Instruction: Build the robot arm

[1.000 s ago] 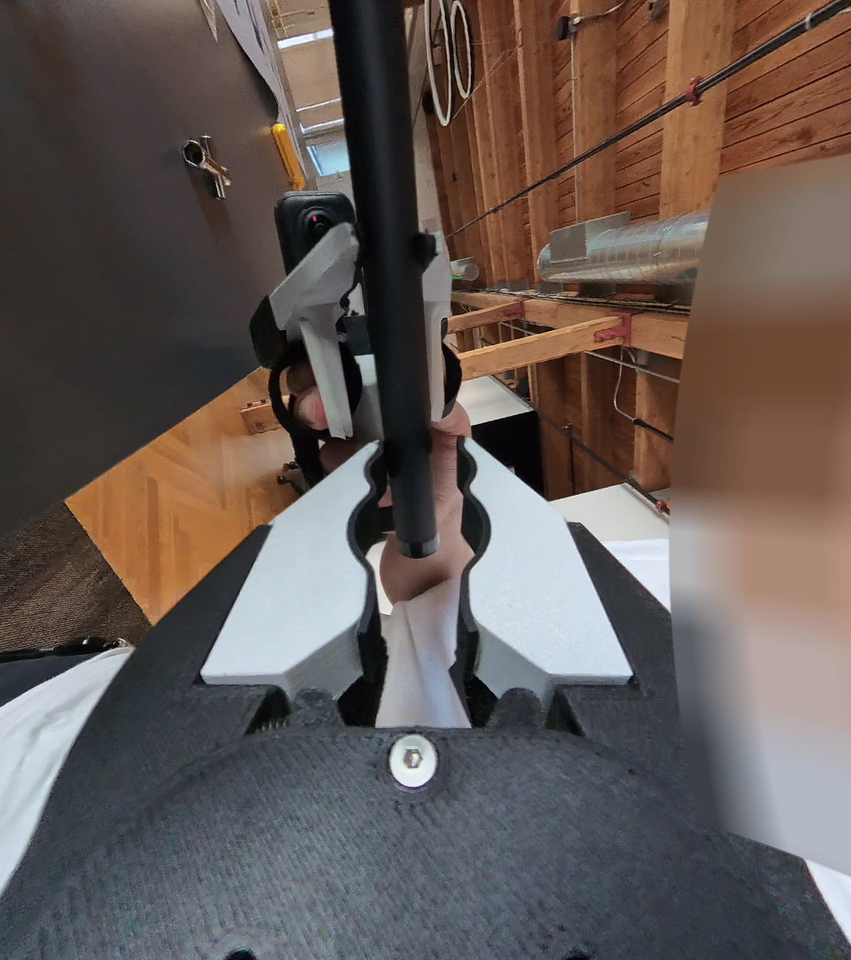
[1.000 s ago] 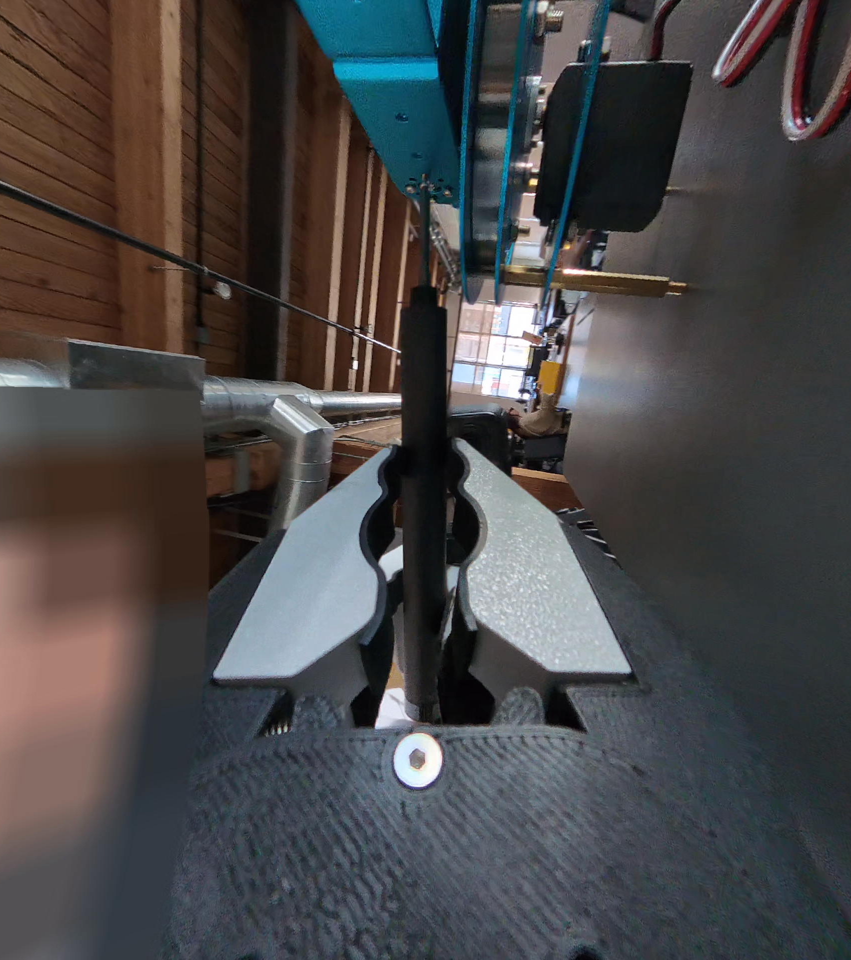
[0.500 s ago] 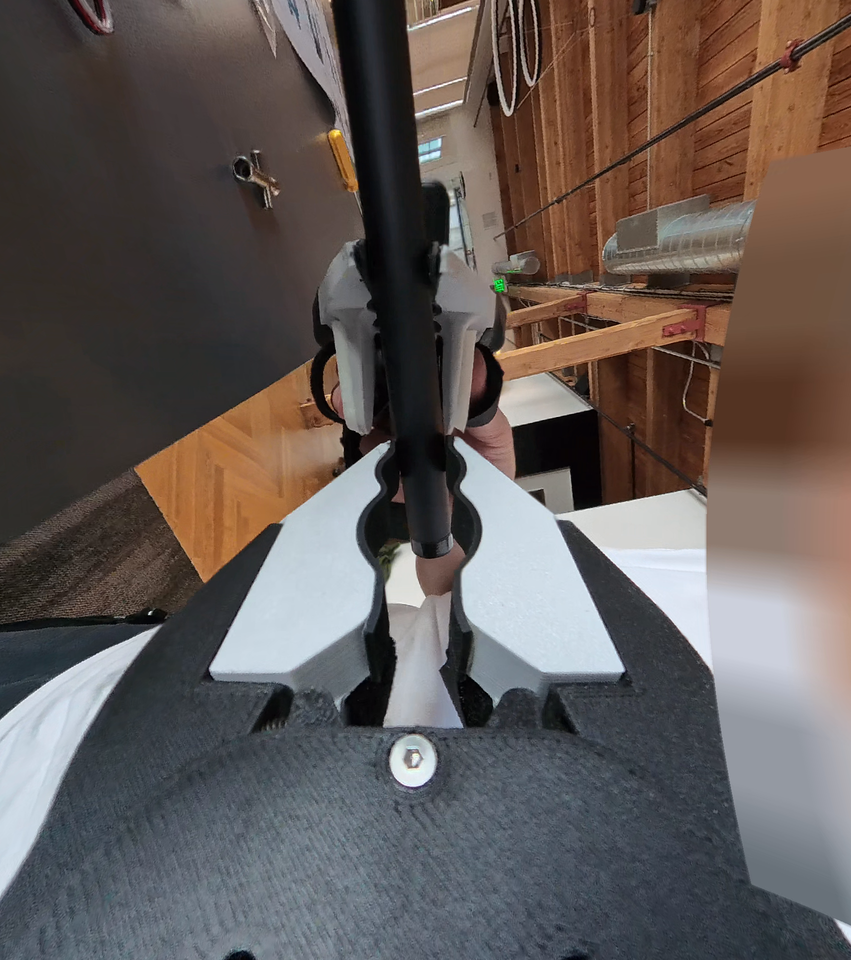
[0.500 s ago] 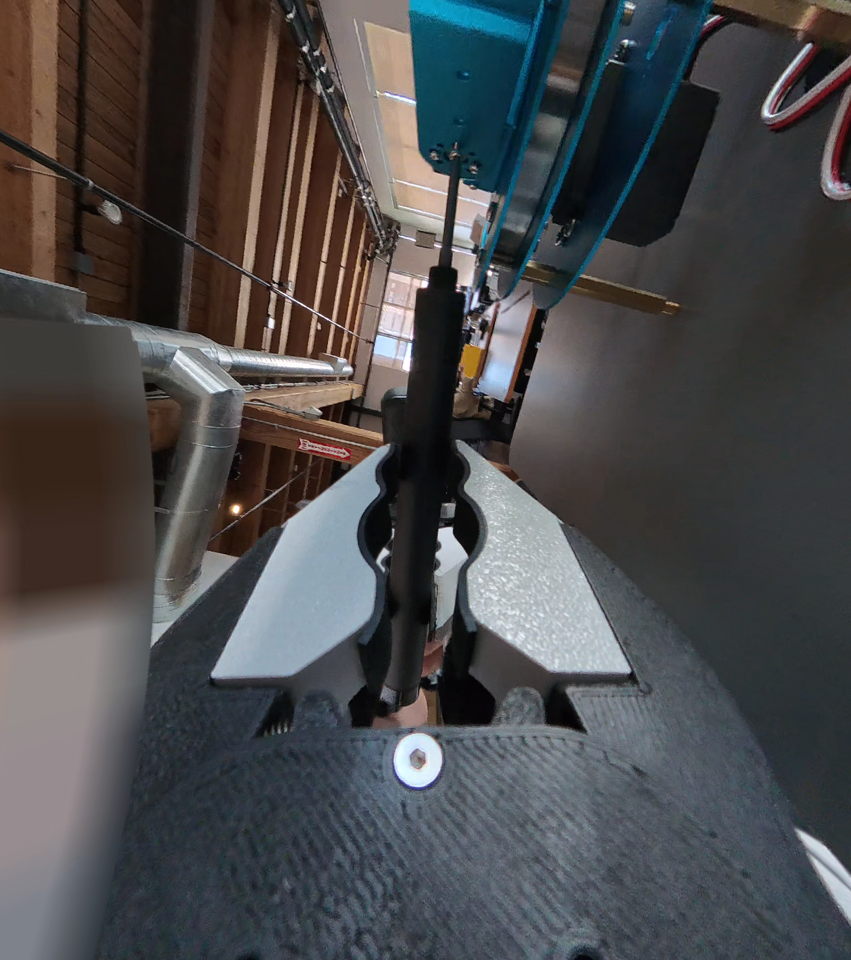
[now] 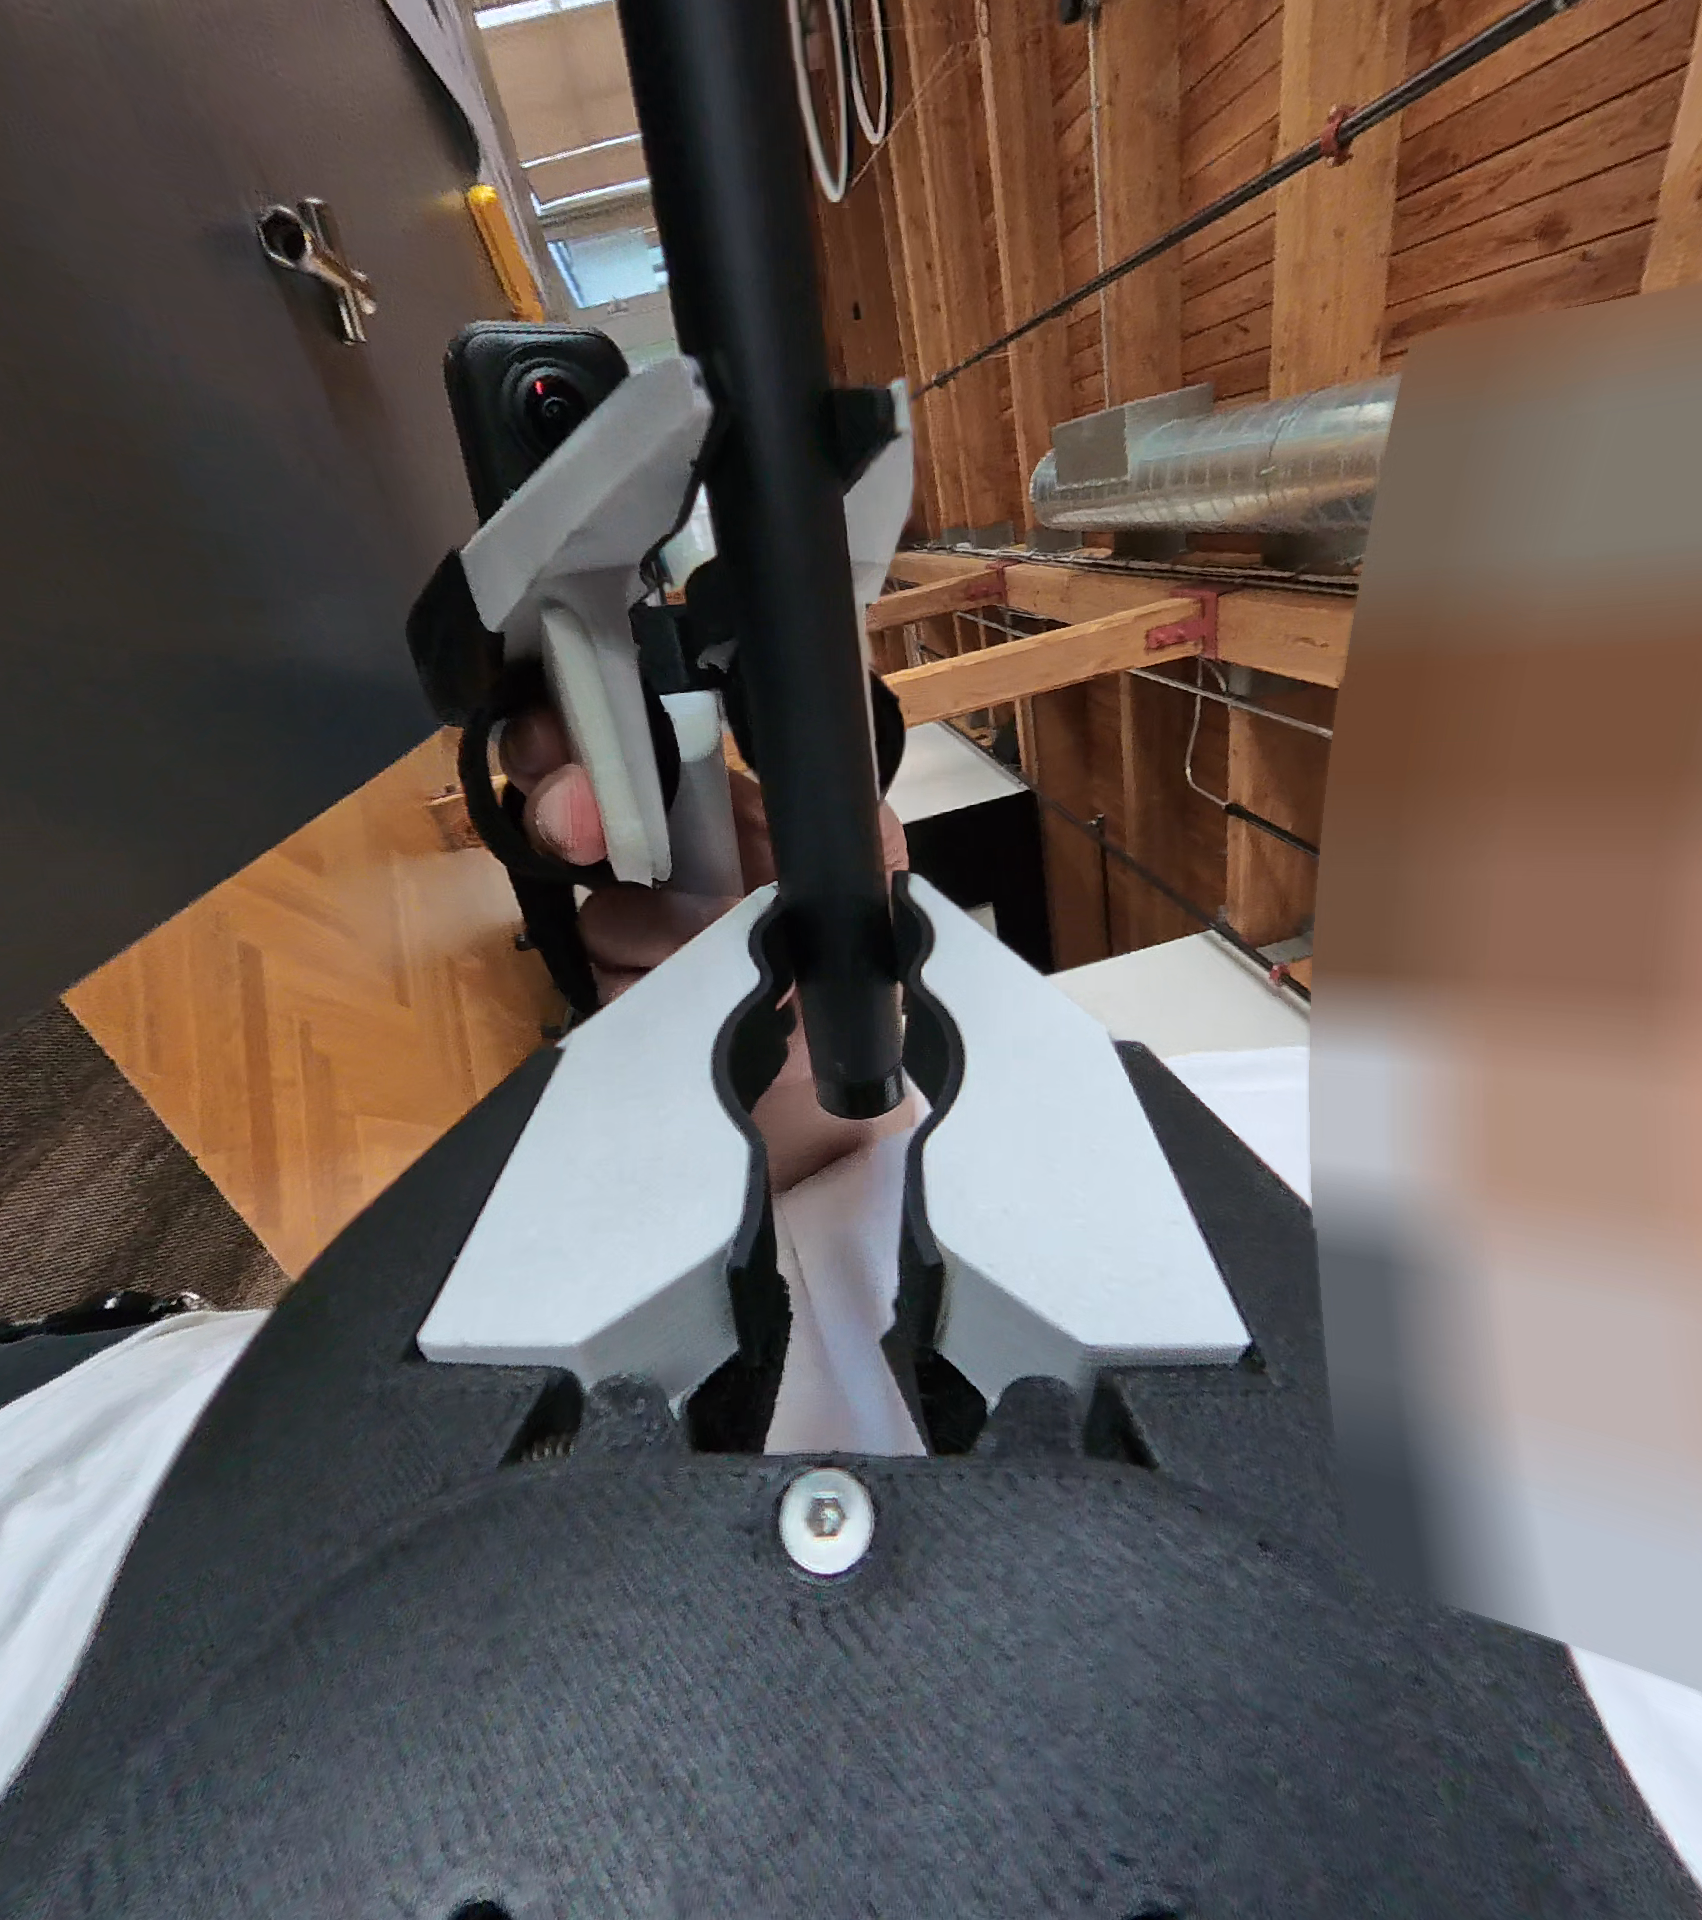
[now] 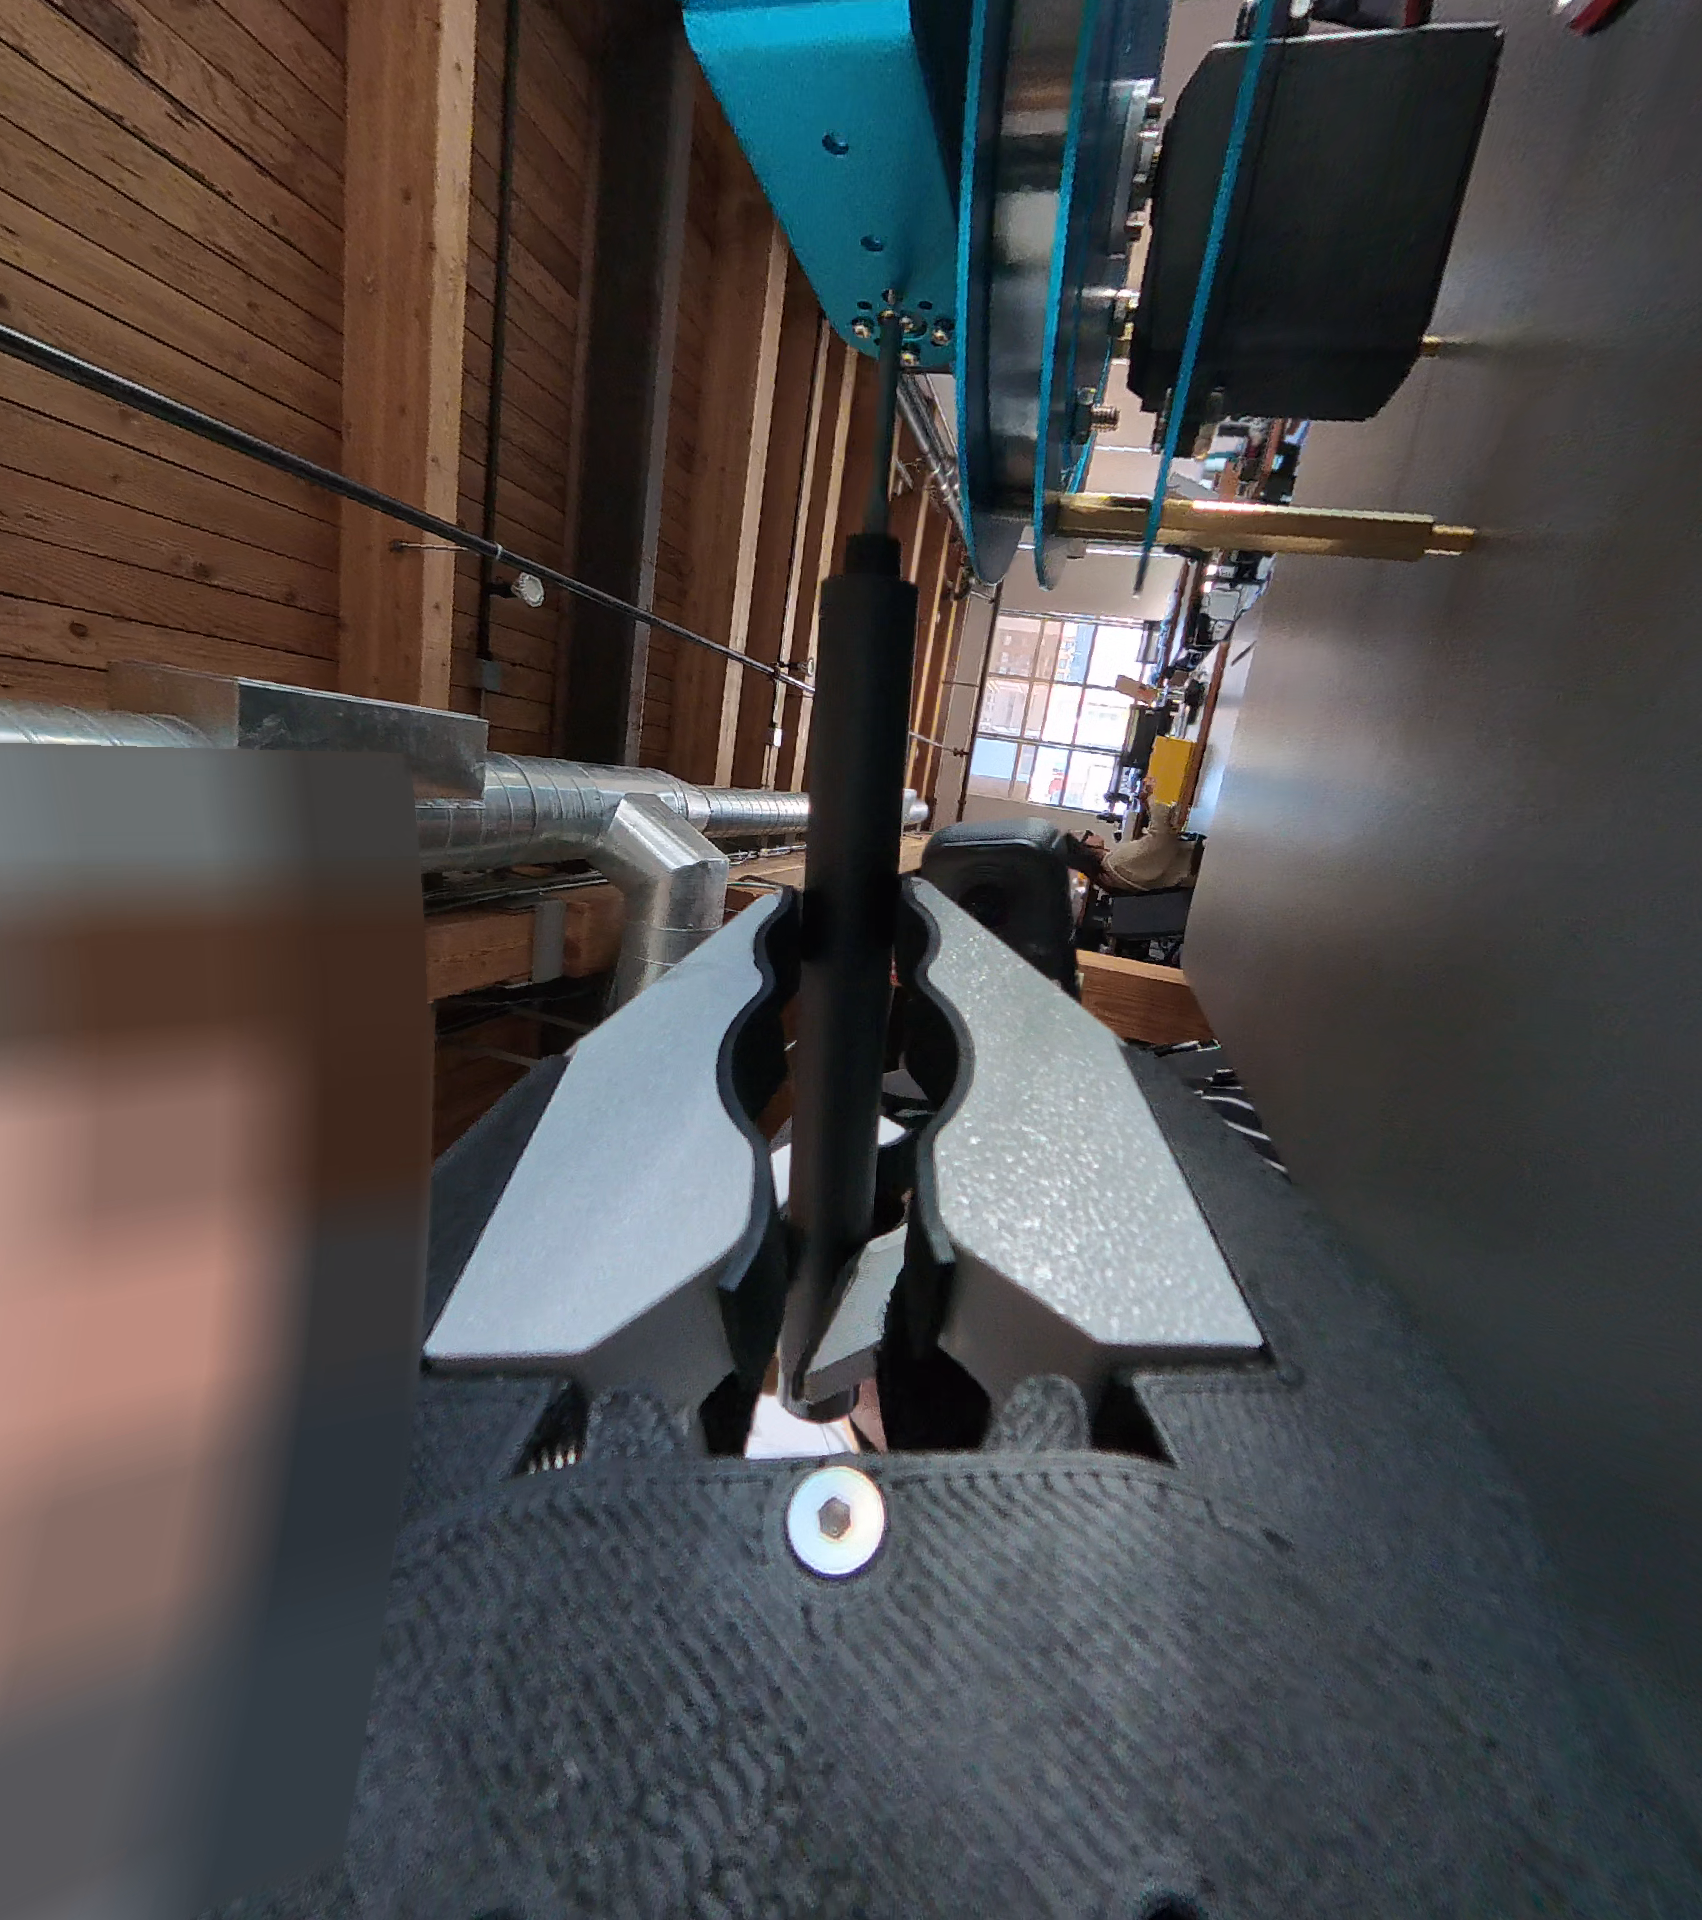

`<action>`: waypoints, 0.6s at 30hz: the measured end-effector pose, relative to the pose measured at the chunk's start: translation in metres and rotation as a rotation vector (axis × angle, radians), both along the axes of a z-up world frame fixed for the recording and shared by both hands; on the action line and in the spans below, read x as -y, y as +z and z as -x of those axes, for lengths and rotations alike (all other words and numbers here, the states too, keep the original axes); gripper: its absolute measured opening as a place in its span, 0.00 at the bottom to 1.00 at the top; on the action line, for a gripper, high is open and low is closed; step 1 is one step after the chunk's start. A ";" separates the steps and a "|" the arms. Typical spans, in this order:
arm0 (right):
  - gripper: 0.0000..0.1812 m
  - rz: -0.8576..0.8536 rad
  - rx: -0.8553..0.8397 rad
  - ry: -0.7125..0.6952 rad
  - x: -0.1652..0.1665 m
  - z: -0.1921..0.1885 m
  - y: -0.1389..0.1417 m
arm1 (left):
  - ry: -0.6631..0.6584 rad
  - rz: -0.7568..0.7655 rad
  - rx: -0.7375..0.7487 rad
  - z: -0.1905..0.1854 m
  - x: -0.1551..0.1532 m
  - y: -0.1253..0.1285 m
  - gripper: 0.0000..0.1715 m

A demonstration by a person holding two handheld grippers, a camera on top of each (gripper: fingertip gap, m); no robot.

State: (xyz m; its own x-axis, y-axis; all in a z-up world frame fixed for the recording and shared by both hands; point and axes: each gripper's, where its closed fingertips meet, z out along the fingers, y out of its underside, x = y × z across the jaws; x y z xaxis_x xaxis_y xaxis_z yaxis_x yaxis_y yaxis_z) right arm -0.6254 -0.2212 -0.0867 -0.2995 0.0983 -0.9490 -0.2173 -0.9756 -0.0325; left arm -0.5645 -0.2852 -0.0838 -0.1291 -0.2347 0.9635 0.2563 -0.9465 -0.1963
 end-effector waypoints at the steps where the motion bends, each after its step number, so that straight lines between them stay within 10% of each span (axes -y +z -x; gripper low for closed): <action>1: 0.09 0.001 0.008 0.004 0.000 0.000 -0.001 | 0.000 0.004 -0.011 0.000 0.000 -0.001 0.09; 11: 0.10 -0.248 0.404 0.017 -0.001 -0.002 -0.011 | 0.028 0.024 -0.104 -0.003 0.001 -0.014 0.09; 18: 0.09 -0.074 0.163 0.006 -0.003 -0.005 -0.006 | 0.060 0.003 -0.030 0.000 -0.003 -0.006 0.21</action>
